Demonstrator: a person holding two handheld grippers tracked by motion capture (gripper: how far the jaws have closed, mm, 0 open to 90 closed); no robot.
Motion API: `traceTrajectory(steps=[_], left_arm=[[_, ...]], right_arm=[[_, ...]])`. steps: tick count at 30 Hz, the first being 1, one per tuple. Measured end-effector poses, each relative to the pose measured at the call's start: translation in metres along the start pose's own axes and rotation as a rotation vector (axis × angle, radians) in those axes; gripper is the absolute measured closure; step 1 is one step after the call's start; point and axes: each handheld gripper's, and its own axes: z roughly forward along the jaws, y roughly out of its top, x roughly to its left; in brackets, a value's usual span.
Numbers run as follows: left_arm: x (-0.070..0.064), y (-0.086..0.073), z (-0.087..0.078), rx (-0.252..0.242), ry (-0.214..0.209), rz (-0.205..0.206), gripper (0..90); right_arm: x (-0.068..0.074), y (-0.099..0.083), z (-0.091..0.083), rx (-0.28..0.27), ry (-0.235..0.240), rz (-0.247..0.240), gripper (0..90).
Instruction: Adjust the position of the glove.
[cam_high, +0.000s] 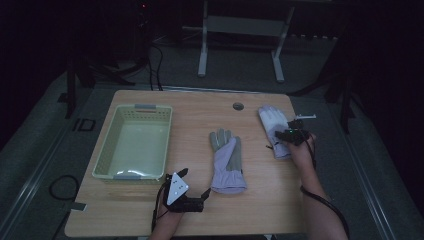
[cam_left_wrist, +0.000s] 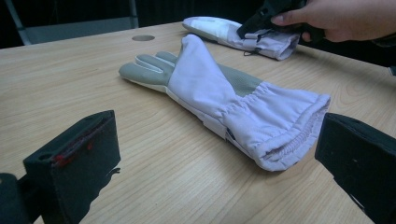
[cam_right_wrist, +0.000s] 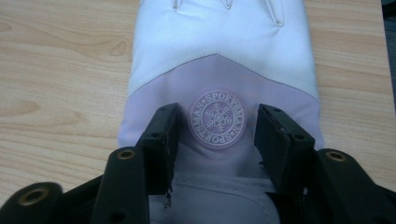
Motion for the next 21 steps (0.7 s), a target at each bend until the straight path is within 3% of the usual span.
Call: traceTrajectory(steps=[4, 12, 17, 21], left_arm=[[0.000, 0.000, 0.000, 0.001, 0.000, 0.006, 0.1], [0.000, 0.000, 0.000, 0.000, 0.000, 0.002, 0.1], [0.000, 0.000, 0.000, 0.001, 0.000, 0.002, 0.1], [0.001, 0.000, 0.000, 0.001, -0.001, -0.004, 0.1]], right_arm=[[0.002, 0.000, 0.001, 0.006, 0.006, -0.018, 61.7], [0.002, 0.002, -0.001, 0.019, 0.022, 0.020, 73.6], [0.005, 0.000, -0.005, -0.005, -0.002, 0.037, 79.0], [0.009, 0.003, -0.020, -0.039, -0.040, 0.037, 80.4]])
